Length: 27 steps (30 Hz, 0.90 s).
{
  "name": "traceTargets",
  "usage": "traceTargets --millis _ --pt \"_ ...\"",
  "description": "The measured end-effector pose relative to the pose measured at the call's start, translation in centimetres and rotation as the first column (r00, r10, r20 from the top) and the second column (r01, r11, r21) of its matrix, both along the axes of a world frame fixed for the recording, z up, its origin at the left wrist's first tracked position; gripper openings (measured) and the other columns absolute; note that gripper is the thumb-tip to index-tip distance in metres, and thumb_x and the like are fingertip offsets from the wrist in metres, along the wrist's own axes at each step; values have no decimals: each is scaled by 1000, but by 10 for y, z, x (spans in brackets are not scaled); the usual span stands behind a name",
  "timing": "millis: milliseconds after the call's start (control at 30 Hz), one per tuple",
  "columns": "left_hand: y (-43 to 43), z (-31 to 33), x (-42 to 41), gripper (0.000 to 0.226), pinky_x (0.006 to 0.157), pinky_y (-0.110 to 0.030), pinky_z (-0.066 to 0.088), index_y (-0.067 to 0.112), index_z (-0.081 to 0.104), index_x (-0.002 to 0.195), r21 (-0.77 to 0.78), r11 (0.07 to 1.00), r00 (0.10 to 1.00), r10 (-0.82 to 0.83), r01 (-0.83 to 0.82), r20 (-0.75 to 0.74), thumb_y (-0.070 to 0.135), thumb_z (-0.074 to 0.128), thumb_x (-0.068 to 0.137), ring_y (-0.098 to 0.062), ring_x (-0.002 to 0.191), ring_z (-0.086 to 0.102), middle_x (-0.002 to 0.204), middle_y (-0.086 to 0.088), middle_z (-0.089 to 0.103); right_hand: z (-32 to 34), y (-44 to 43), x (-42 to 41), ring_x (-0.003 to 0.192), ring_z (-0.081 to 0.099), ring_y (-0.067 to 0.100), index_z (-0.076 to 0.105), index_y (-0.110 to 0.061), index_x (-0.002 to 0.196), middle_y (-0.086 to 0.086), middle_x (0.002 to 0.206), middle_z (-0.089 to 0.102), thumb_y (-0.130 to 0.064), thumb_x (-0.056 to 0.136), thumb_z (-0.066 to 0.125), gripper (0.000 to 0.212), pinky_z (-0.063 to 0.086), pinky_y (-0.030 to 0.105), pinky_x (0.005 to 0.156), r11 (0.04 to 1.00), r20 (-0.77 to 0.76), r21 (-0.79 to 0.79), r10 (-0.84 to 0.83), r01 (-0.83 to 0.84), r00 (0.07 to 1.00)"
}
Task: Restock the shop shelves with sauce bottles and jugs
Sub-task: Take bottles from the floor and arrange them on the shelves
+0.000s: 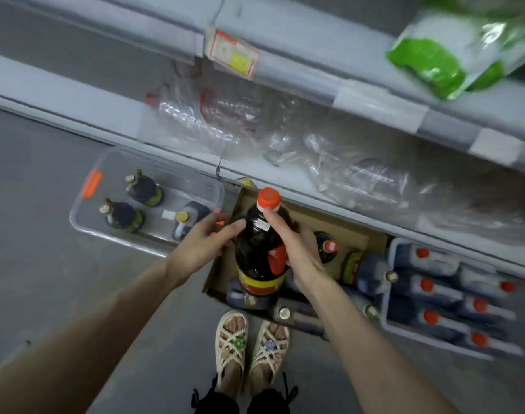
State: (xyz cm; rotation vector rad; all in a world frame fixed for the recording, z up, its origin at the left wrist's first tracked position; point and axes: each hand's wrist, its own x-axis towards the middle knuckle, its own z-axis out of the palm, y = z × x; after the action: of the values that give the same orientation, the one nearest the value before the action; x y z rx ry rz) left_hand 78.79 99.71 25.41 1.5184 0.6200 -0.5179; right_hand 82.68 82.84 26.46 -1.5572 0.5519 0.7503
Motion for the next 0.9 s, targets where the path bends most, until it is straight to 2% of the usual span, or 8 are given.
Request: traceTargets --millis 100,167,267,333,433,600,800,900 --pt "-11 53 15 72 73 -20 51 20 51 129 -79 991 993 -106 109 50 55 73 71 -8 94 65 112 3 65 67 -18 14 70 68 8 67 -19 95 -4 80 73 -49 73 75 39 50 21 55 999 70 -37 25 -22 997" --pt "-22 91 25 83 85 -28 51 23 50 130 -105 975 978 -182 193 106 58 77 60 -10 105 64 115 7 67 114 -32 24 61 65 11 67 -16 89 0 74 71 -55 63 79 48 47 19 52 999 118 -41 -14 19 993" --pt "-40 155 41 83 95 -39 48 25 53 127 -183 939 936 -239 290 257 48 83 53 -14 110 63 119 4 67 193 -53 36 66 67 17 72 -13 84 3 74 73 -55 58 82 51 51 24 59 1000 202 0 -29 29 979" --pt "-51 204 54 82 102 -33 46 20 51 132 -149 908 871 -315 393 378 40 81 59 -12 120 57 130 2 61 250 -66 42 70 71 17 73 -9 89 7 81 75 -41 73 77 37 55 24 60 998 267 50 -56 44 962" --pt "-67 278 73 92 109 -33 37 21 51 135 -73 880 789 -382 470 481 44 87 54 -6 129 47 136 8 56 334 -81 51 84 72 23 73 -6 92 13 94 75 -44 63 77 48 57 34 80 993 363 105 -84 49 928" --pt "-95 396 103 70 84 -17 49 22 62 113 -67 909 730 -285 412 621 30 85 46 -6 108 63 112 7 71 450 -102 68 92 72 23 72 -7 101 8 95 75 -61 43 78 79 52 45 94 995 554 78 -89 55 828" --pt "-117 497 130 67 89 -28 51 19 65 113 -3 941 670 -238 338 703 21 92 51 -9 101 67 105 4 73 538 -123 89 100 68 15 68 -18 113 -1 107 72 -46 74 75 49 54 32 88 993 788 49 -102 104 607" --pt "-129 523 150 61 86 -24 51 16 65 115 -6 968 666 -169 252 726 18 87 58 -8 100 66 107 4 72 560 -133 107 106 65 18 64 -19 123 0 115 69 -36 85 70 42 51 27 79 992 820 66 -113 103 561"
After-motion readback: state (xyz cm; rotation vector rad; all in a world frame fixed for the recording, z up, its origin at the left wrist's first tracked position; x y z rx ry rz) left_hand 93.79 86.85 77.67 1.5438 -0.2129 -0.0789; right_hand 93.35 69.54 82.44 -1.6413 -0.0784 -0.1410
